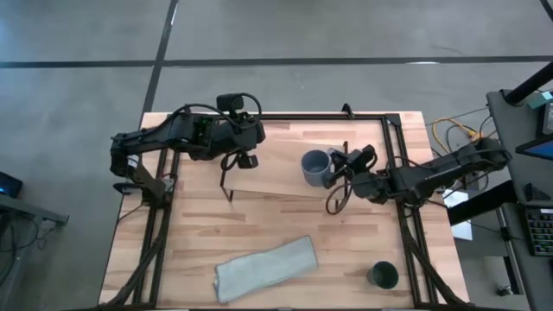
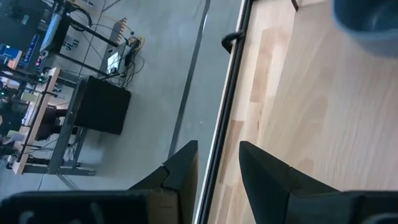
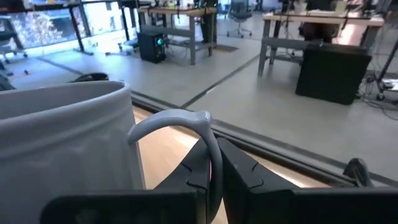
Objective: Stack small to large cups/mugs on shelf
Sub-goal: Put the gray mug on the shelf
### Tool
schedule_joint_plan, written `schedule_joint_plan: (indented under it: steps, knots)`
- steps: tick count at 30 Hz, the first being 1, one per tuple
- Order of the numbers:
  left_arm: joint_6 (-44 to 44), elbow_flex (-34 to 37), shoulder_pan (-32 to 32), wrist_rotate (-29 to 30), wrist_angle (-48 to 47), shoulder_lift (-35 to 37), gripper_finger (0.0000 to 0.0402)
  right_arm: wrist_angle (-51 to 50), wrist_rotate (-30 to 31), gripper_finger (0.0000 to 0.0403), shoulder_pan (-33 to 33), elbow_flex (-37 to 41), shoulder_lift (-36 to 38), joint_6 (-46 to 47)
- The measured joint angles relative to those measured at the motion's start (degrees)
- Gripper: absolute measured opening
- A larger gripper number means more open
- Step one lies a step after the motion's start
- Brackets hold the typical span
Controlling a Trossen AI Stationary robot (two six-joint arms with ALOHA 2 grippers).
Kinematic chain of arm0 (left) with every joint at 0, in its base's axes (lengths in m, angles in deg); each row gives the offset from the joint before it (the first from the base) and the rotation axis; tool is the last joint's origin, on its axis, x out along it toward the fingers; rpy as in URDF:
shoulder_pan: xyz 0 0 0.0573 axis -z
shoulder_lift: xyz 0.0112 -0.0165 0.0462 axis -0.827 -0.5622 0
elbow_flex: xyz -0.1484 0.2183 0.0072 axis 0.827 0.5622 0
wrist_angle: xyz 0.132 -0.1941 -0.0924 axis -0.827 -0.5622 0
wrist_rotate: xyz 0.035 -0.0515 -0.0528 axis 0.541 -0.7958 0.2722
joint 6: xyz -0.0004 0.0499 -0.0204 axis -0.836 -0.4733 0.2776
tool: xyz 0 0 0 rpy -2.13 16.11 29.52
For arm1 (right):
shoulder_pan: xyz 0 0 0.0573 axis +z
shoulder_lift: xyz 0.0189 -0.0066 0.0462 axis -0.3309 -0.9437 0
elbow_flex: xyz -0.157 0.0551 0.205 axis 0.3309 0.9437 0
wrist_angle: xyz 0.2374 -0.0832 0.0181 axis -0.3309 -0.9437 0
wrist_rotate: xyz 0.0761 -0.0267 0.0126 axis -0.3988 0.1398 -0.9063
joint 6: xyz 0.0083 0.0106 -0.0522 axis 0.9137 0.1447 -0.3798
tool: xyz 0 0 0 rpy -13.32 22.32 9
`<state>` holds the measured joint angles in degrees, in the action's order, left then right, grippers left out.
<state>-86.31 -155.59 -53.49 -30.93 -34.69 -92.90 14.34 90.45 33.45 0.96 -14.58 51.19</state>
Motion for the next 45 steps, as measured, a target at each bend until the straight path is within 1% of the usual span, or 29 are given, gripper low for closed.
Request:
schedule_joint_plan:
  steps: [4, 8, 13, 23, 29, 31, 35, 39, 45]
  knots:
    - [0.00, 0.02, 0.00, -0.04, 0.01, 0.00, 0.0103, 0.20, -3.31, 0.0013, -2.12, 0.36, 0.07, -1.89]
    - [0.02, 0.02, 0.00, -0.06, -0.01, -0.05, 0.0103, 0.56, -4.04, 0.0013, -4.43, 0.36, 0.03, -4.26]
    - [1.77, 0.02, 0.00, -0.11, -0.10, -0.11, 0.0103, 0.62, -10.19, 0.0013, -7.55, 0.36, -0.13, -4.26]
    - [1.84, 0.04, 0.00, -0.11, -0.13, -0.11, 0.0103, 0.65, -10.93, 0.0013, -9.55, 0.75, -0.29, -3.06]
    - [1.88, 0.04, 0.00, -0.11, -0.13, -0.11, 0.0103, 0.46, -12.51, 0.0013, -9.59, 4.60, -0.28, 4.12]
    - [1.88, 0.04, 0.00, -0.11, -0.13, -0.11, 0.0103, 1.28, -12.43, 0.0013, -9.59, 4.66, -0.28, 3.59]
    - [1.88, 0.04, -0.09, -0.11, -0.13, -0.11, 0.0103, 3.66, -12.42, 0.0013, -9.75, 4.14, -0.25, -0.45]
    - [1.86, 0.04, -0.09, -0.10, -0.13, -0.13, 0.0103, 2.65, -13.73, 0.0013, -9.90, 4.50, -0.32, 0.10]
    - [1.86, 0.04, -0.09, -0.08, -0.10, -0.13, 0.0103, 1.79, -13.95, 0.0013, -9.92, 4.71, -0.30, 0.85]
